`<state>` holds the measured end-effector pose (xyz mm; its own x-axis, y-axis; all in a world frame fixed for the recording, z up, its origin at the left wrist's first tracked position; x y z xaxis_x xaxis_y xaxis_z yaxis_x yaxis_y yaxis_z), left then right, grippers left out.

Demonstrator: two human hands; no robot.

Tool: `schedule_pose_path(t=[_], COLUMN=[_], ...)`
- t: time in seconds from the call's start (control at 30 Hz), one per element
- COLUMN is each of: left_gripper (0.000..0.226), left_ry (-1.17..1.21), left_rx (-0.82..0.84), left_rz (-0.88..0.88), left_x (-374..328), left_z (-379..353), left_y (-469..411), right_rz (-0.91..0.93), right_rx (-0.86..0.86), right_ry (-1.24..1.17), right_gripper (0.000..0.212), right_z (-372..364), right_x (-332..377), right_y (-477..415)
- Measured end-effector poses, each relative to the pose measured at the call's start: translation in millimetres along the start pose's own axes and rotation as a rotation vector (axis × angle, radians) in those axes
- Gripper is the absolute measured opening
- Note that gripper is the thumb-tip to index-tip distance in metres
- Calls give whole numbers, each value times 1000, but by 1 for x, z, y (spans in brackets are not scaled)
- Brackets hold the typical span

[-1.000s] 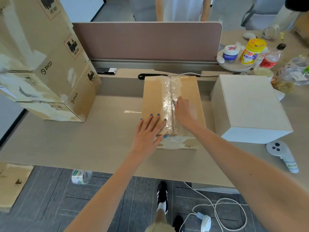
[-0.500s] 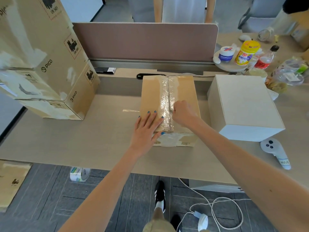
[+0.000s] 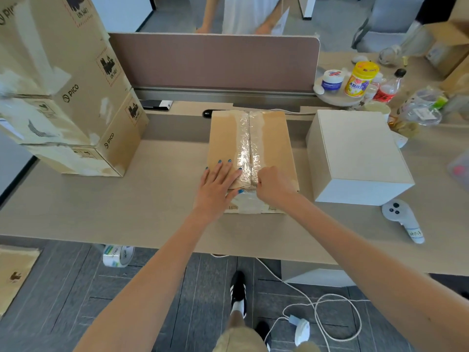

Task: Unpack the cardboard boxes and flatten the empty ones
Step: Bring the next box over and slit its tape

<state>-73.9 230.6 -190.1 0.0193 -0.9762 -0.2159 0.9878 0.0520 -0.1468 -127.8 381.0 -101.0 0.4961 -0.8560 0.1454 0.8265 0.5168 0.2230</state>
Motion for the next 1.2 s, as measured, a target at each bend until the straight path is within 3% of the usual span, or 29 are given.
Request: schedule_pose_path(t=[0.47, 0.63, 0.73, 0.87, 1.2], left_gripper=[68, 74, 57, 46, 53], left_ry=[36, 52, 102, 124, 146], left_rx=[78, 79, -36, -160, -175], left_rz=[0, -57, -110, -126, -79], left_x=[4, -1, -13, -21, -24], left_z=[7, 16, 15, 8, -1], left_y=[-5, -2, 12, 25, 33], right_rz=[17, 52, 105, 113, 103], right_rx=[-80, -301, -367, -329, -45], right_ry=[23, -59, -88, -114, 69], right_gripper=[12, 17, 14, 9, 26], right_z=[-8, -30, -52, -81, -164], right_x=[0, -18, -33, -54, -91], right_y=[23, 45, 59, 63, 67])
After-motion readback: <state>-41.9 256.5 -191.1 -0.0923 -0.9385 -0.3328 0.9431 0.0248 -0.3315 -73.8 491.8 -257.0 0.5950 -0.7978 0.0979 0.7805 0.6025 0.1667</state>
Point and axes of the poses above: each hand's wrist, its own y-axis away from the middle knuckle, its own z-axis out of the back of the hand, x = y × z, the point moved 5 cm from there along -y, towards the middle knuckle, and after that the axes turned 8 degrees about y, right-handed, at the moved point
